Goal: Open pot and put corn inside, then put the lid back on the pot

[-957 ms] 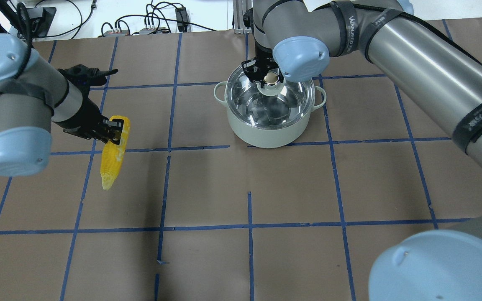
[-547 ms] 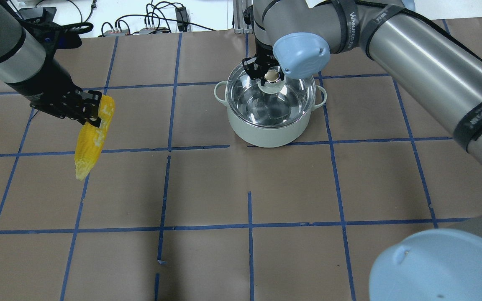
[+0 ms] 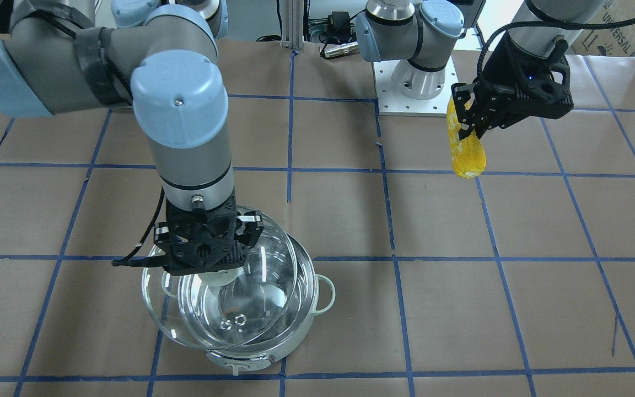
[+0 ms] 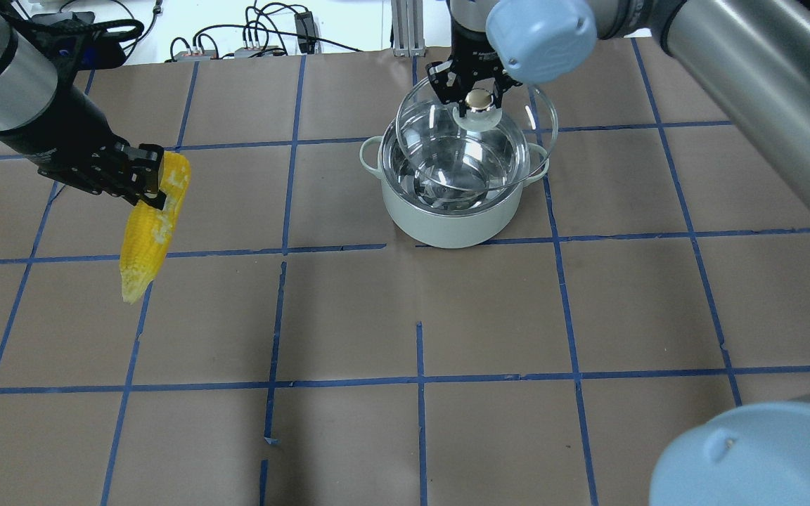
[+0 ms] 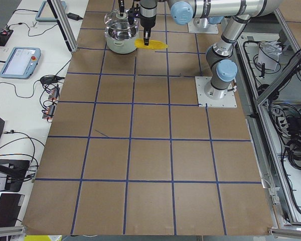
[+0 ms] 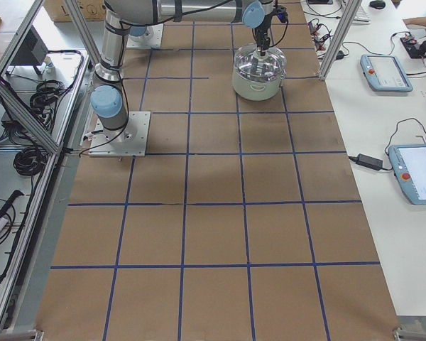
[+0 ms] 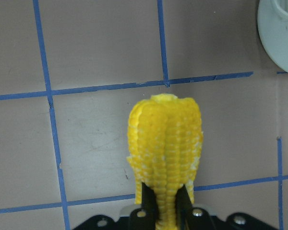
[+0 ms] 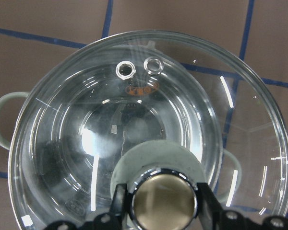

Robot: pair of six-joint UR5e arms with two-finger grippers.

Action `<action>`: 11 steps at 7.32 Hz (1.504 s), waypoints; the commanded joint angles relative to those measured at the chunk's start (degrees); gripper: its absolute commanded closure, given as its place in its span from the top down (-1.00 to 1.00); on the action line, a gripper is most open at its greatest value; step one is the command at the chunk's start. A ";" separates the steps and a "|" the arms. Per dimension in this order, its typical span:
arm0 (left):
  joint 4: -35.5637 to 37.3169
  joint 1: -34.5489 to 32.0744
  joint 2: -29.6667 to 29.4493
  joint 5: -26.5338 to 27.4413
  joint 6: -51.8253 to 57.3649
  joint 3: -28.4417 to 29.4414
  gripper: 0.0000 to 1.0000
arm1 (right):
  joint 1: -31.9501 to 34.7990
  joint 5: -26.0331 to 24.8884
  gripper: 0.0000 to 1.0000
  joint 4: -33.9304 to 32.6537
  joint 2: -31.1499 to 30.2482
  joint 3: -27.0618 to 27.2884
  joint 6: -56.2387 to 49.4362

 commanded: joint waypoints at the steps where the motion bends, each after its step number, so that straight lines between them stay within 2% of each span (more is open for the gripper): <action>1: -0.58 -0.01 0.58 -0.74 -0.15 -0.37 -0.98 | -6.66 0.55 -0.34 10.39 -1.33 -7.59 -2.83; 2: -0.58 -0.01 0.32 -0.92 -0.15 -0.46 -0.98 | -9.92 0.81 -0.34 13.57 -1.51 -9.36 -4.68; 3: -0.58 -0.18 0.14 -4.66 -1.72 -0.46 -0.98 | -13.17 2.64 -0.33 15.51 -2.64 -9.72 -6.00; 4: -0.58 -1.84 -0.38 -5.05 -6.08 0.41 -0.98 | -15.20 4.05 -0.33 19.19 -4.13 -9.55 -7.41; 5: -0.06 -5.25 -0.56 -2.70 -11.17 0.59 -0.98 | -15.66 4.15 -0.33 22.97 -6.49 -8.50 -7.59; 6: 0.82 -9.37 -1.17 -1.29 -15.83 1.03 -0.98 | -15.75 4.15 -0.33 24.05 -8.17 -7.54 -8.38; 8: 4.31 -15.10 -5.02 2.31 -21.39 2.69 -0.98 | -15.75 5.81 -0.34 23.63 -10.02 -2.82 -9.18; 9: 5.12 -17.47 -8.09 2.42 -24.29 5.14 -0.98 | -15.75 6.26 -0.34 18.83 -12.38 2.70 -9.18; 11: 8.64 -23.27 -19.14 2.50 -32.11 14.60 -0.98 | -16.45 6.17 -0.34 17.12 -16.35 8.45 -9.35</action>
